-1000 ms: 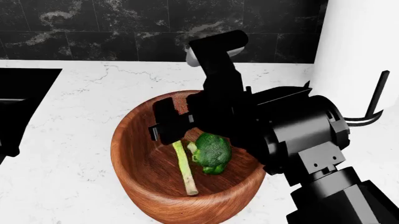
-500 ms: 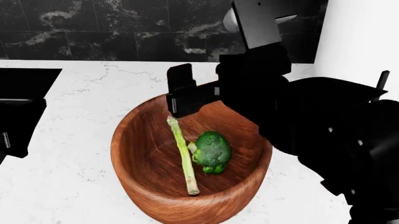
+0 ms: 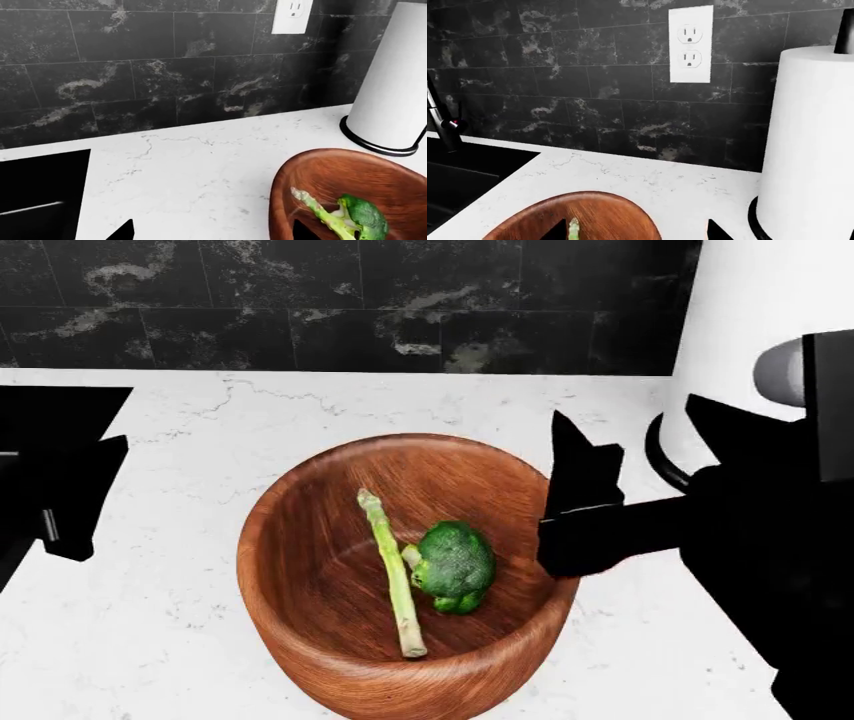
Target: Pick the broccolis and asparaguss from the sink and place them in one bowl. Place the onion in the other bowl. Then turn off the sink faucet.
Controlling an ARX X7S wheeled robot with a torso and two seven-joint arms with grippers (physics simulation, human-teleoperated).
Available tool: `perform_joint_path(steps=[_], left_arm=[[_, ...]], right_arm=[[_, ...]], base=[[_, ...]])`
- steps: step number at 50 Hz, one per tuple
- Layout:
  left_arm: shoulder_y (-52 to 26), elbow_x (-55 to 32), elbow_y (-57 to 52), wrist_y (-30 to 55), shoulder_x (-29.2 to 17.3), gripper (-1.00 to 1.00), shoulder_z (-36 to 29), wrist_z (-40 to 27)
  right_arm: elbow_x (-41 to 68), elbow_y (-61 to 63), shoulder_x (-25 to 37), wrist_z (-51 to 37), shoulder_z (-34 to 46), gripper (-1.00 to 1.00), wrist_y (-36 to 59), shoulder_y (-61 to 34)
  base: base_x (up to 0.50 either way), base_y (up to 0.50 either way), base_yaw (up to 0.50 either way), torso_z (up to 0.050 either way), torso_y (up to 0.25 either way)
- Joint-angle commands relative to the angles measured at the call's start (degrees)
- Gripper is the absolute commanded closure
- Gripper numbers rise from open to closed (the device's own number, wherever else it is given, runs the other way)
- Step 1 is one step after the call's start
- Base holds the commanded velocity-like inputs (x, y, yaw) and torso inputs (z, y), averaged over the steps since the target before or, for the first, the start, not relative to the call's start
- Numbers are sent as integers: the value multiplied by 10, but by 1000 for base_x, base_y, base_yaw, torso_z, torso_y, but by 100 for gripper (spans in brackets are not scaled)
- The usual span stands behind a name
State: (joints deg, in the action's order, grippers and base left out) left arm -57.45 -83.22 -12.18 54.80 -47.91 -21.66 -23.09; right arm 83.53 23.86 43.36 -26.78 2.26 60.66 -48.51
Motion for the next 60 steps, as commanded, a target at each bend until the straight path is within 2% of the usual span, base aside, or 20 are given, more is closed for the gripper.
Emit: perform_joint_path(steps=[1,7,8,15,26,35,44,60], left_arm=[[-1,25,-9,-13,-2,-100,-2,8],[0,46,-25,-17,-13,-100,-6,11],[-1,33,-21,-11,-8,-100,-5,-7],[1,32,-22,-7,-11,-100,-6,-19],[8,27,-24,-10,-18,-100,-2,-15],[11,23,-25,-13,-20,-100,0,-16],[12,21,-30,-14,-21,-100,1,-19],[16,21,-31,-21,-26,-100,7,-20]], right_arm=[[98,43,66,-68,-59,-100,12,11],[78,56,65,-67,-83,-100,-6,71],[80,56,66,-69,-85,-100,-7,73],[76,56,66,-66,-80,-100,-5,74],[58,60,62,-61,-75,-100,-8,95],[59,70,64,-64,-85,-100,-15,104],[48,73,68,-58,-74,-100,-11,93],[40,88,74,-56,-105,-100,-30,137]], base=[[0,0,0,0,0],[0,0,0,0,0],[0,0,0,0,0],[0,0,0,0,0],[-36,0,0,0,0],[-415,77,0,0,0],[-202,489,0,0,0],[-4,500,0,0,0]])
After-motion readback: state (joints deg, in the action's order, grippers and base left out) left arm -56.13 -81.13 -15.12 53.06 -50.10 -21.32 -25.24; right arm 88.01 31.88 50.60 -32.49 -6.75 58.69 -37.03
